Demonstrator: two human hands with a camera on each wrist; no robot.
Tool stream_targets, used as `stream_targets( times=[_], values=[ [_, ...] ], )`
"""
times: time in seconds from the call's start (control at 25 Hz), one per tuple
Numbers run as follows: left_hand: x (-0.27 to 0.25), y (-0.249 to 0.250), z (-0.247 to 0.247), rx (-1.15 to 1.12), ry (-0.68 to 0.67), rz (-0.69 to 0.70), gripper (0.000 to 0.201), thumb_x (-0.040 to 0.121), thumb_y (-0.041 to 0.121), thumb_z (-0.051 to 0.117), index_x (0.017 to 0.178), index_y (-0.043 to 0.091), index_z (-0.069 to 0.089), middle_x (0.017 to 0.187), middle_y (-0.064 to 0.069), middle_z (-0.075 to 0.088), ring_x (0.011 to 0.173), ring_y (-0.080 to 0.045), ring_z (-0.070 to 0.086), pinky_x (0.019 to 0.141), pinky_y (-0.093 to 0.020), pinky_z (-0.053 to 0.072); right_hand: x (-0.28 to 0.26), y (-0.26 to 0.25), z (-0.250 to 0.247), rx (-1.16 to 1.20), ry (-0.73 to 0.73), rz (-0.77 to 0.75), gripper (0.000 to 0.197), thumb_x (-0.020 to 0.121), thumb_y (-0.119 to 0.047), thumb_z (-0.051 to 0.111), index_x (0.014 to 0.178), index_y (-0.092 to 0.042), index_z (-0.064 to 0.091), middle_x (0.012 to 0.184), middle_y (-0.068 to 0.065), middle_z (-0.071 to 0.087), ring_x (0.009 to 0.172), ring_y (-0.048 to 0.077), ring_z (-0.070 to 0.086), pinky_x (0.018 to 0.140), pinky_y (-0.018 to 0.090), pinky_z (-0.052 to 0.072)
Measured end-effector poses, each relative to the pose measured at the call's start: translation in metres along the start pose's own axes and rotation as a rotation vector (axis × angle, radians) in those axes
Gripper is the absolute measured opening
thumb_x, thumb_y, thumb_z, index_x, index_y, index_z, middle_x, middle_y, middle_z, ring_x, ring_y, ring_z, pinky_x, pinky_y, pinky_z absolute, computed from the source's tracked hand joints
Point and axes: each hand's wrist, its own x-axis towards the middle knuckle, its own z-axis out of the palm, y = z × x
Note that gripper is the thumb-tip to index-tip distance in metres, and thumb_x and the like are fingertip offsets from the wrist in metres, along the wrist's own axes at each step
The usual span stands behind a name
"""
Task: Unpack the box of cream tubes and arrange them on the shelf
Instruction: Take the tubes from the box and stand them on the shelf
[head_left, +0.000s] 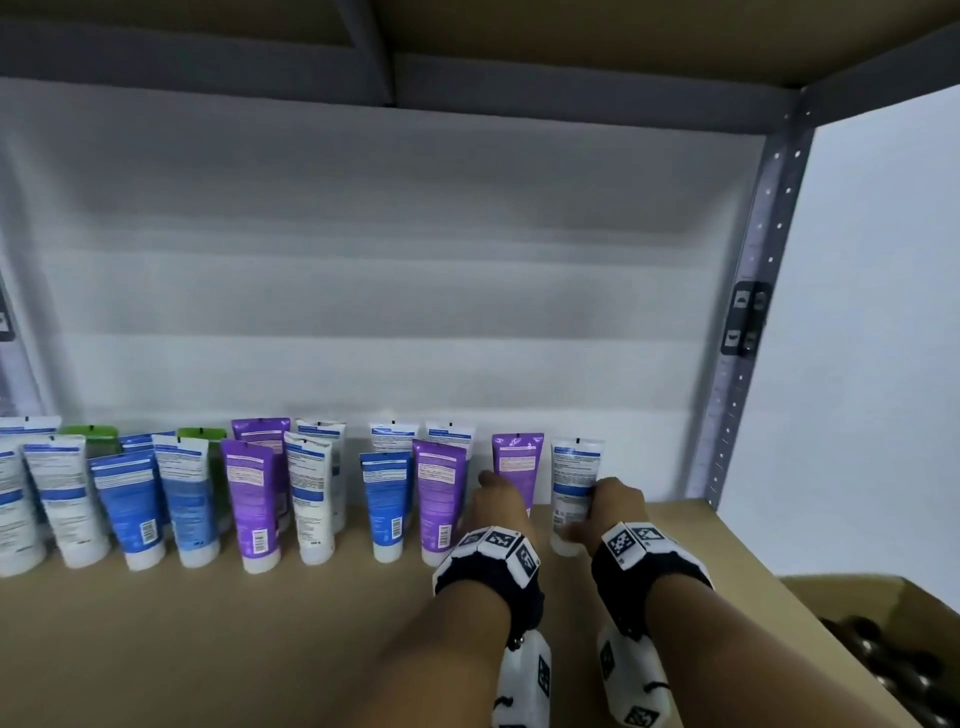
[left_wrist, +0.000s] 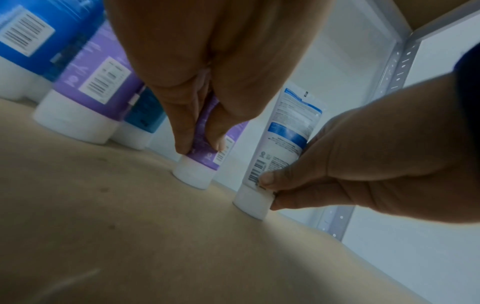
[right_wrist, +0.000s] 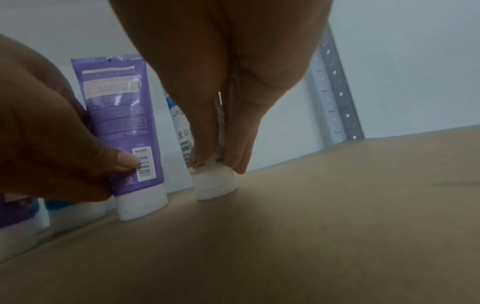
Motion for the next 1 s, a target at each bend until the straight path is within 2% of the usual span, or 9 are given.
stream_targets(
  times=[0.12, 0.32, 0.4, 0.52, 0.68, 0.76, 0.84, 0.92, 1.0],
  values=[
    [0.007, 0.004, 0.004, 0.001, 0.031, 0.031, 0.045, 0.093, 0.017, 0.056, 0.129, 0.000, 0.035, 0.127, -0.015, 0.055, 0.116, -0.030, 0.057, 0.090, -0.034, 0.048, 0.011, -0.004, 0.003, -0.003, -0.001, 0.002, 0.052, 0.071, -0.024, 0.083, 0.115, -0.006, 0.060, 0.117, 0.012, 0.066, 0.107, 0.026, 0.065, 0.084, 0.025, 0.049],
    [0.016, 0.005, 0.008, -0.010, 0.071, -0.001, 0.044, 0.093, 0.017, 0.058, 0.128, 0.001, 0.036, 0.126, -0.014, 0.056, 0.116, -0.029, 0.058, 0.091, -0.034, 0.048, 0.021, -0.009, 0.009, 0.015, -0.004, 0.007, 0.040, 0.066, -0.020, 0.082, 0.099, -0.011, 0.061, 0.107, 0.011, 0.068, 0.095, 0.027, 0.068, 0.070, 0.023, 0.046],
    [0.019, 0.004, 0.009, 0.006, 0.062, -0.002, 0.046, 0.094, 0.018, 0.058, 0.129, 0.001, 0.036, 0.127, -0.013, 0.056, 0.117, -0.029, 0.057, 0.091, -0.033, 0.048, 0.024, -0.009, 0.011, 0.048, -0.005, 0.019, 0.038, 0.062, -0.018, 0.081, 0.095, -0.012, 0.061, 0.104, 0.011, 0.069, 0.091, 0.026, 0.069, 0.068, 0.022, 0.048],
    [0.015, -0.001, 0.010, 0.021, 0.032, -0.021, 0.040, 0.092, 0.020, 0.061, 0.123, 0.002, 0.042, 0.123, -0.013, 0.058, 0.113, -0.028, 0.060, 0.089, -0.032, 0.049, 0.020, -0.008, 0.008, 0.066, 0.000, 0.034, 0.041, 0.067, -0.019, 0.082, 0.101, -0.009, 0.062, 0.108, 0.011, 0.068, 0.096, 0.026, 0.068, 0.071, 0.022, 0.047],
    [-0.006, -0.009, 0.000, 0.037, -0.032, -0.018, 0.032, 0.094, 0.024, 0.059, 0.119, 0.005, 0.054, 0.120, -0.011, 0.063, 0.109, -0.026, 0.061, 0.086, -0.030, 0.050, 0.000, -0.006, 0.003, 0.041, -0.017, 0.069, 0.055, 0.071, -0.027, 0.084, 0.115, -0.007, 0.057, 0.117, 0.011, 0.064, 0.107, 0.026, 0.064, 0.084, 0.026, 0.049],
    [-0.022, -0.018, -0.016, 0.017, -0.043, 0.011, 0.031, 0.094, 0.028, 0.059, 0.114, 0.005, 0.059, 0.115, -0.009, 0.065, 0.106, -0.025, 0.063, 0.079, -0.028, 0.049, -0.015, -0.011, 0.001, 0.009, -0.025, 0.061, 0.049, 0.074, -0.027, 0.081, 0.113, -0.007, 0.059, 0.117, 0.012, 0.065, 0.106, 0.026, 0.064, 0.082, 0.026, 0.049],
    [-0.039, -0.030, -0.033, 0.013, -0.043, 0.043, 0.025, 0.093, 0.027, 0.058, 0.107, 0.006, 0.062, 0.111, -0.010, 0.065, 0.103, -0.026, 0.063, 0.075, -0.027, 0.047, -0.035, -0.020, -0.001, -0.005, -0.041, 0.027, 0.042, 0.077, -0.027, 0.078, 0.110, -0.007, 0.060, 0.114, 0.011, 0.066, 0.104, 0.025, 0.064, 0.075, 0.024, 0.047],
    [-0.056, -0.047, -0.053, -0.023, -0.031, 0.045, 0.021, 0.091, 0.024, 0.058, 0.104, 0.008, 0.064, 0.109, -0.009, 0.066, 0.100, -0.026, 0.064, 0.075, -0.027, 0.048, -0.062, -0.035, 0.001, -0.018, -0.072, -0.011, 0.046, 0.074, -0.028, 0.081, 0.109, -0.008, 0.059, 0.112, 0.009, 0.065, 0.103, 0.023, 0.064, 0.076, 0.023, 0.047],
    [-0.074, -0.067, -0.075, -0.070, 0.001, 0.030, 0.020, 0.089, 0.021, 0.060, 0.103, 0.007, 0.067, 0.107, -0.008, 0.067, 0.100, -0.026, 0.064, 0.081, -0.028, 0.050, -0.091, -0.053, 0.007, -0.049, -0.093, -0.065, 0.051, 0.070, -0.031, 0.083, 0.110, -0.009, 0.060, 0.114, 0.009, 0.063, 0.104, 0.022, 0.063, 0.078, 0.025, 0.048]
  ],
)
